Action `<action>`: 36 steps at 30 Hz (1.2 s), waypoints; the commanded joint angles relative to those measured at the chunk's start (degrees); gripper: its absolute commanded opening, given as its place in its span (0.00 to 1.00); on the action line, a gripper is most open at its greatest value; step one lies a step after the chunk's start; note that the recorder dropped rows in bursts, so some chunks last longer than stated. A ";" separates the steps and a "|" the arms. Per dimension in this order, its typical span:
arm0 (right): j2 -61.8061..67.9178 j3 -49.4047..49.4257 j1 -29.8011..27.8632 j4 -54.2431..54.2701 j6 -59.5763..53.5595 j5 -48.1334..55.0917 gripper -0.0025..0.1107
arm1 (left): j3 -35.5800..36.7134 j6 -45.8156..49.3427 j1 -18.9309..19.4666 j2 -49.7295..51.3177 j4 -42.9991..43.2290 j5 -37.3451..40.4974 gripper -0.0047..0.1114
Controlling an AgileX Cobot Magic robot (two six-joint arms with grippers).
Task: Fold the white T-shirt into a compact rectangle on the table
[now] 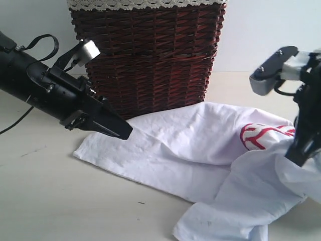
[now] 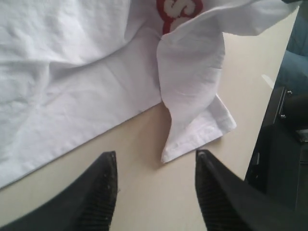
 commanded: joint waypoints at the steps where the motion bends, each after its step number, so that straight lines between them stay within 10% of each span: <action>1: -5.71 9.14 -0.15 -3.45 1.72 0.89 0.02 | 0.16 -0.11 -0.34 -0.02 -0.62 0.03 0.47; 6: -13.58 18.12 -0.03 -12.82 13.15 0.89 0.03 | 0.16 -0.11 -0.34 -0.02 -0.73 0.14 0.47; 13: -26.43 19.72 -0.03 -16.32 15.56 0.89 0.53 | 0.16 -0.11 -0.34 -0.02 -2.29 0.14 0.47; 36: 0.15 19.47 -0.03 -20.00 11.82 -18.10 0.34 | 0.16 -0.11 -0.34 -0.02 -1.97 0.38 0.47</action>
